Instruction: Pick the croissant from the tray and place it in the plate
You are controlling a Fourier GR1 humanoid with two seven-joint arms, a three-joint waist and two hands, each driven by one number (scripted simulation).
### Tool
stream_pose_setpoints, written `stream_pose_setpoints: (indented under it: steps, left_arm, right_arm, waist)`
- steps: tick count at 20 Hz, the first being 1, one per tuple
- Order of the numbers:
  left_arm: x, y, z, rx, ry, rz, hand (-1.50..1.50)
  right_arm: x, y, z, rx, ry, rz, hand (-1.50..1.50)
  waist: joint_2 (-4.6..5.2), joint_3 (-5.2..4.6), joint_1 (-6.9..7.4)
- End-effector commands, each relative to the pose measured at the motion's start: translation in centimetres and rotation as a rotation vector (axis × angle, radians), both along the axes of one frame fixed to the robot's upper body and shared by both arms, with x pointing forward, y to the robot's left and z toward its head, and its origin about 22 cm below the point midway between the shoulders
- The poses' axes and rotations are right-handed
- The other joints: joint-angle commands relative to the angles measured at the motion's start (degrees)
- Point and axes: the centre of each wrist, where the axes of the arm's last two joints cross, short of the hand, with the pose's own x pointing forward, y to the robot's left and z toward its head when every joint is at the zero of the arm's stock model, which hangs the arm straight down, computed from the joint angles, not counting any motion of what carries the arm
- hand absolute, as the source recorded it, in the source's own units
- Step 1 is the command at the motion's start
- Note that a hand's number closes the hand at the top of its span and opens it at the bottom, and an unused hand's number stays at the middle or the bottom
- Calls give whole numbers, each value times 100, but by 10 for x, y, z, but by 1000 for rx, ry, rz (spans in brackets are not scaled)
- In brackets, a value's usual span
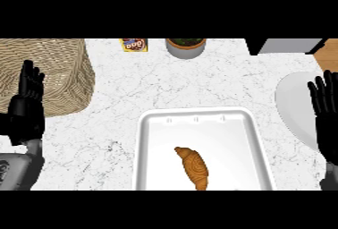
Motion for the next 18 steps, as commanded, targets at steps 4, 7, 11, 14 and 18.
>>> stream_pose_setpoints:
  steps: [4,7,11,14,18]
  left_arm:
    - [-22,-37,-56,-139,345,-157,0]
    - [-26,-43,-53,-162,355,-203,0]
    - [-47,-67,-75,-272,549,-315,0]
    - [-58,-69,-80,-298,572,-328,0]
    - [-68,-61,-85,-302,604,-310,0]
  right_arm:
    - [27,55,53,-211,-127,366,150]
    - [30,13,97,-753,-204,285,150]
    - [37,61,67,-467,-226,219,-150]
    - [38,68,39,-431,-228,274,-150]
    - [36,61,46,-510,-216,356,-150]
  waist:
    - [121,-82,356]
    - [128,-315,202]
    - [133,-69,219]
    - [134,-50,260]
    - [67,-57,165]
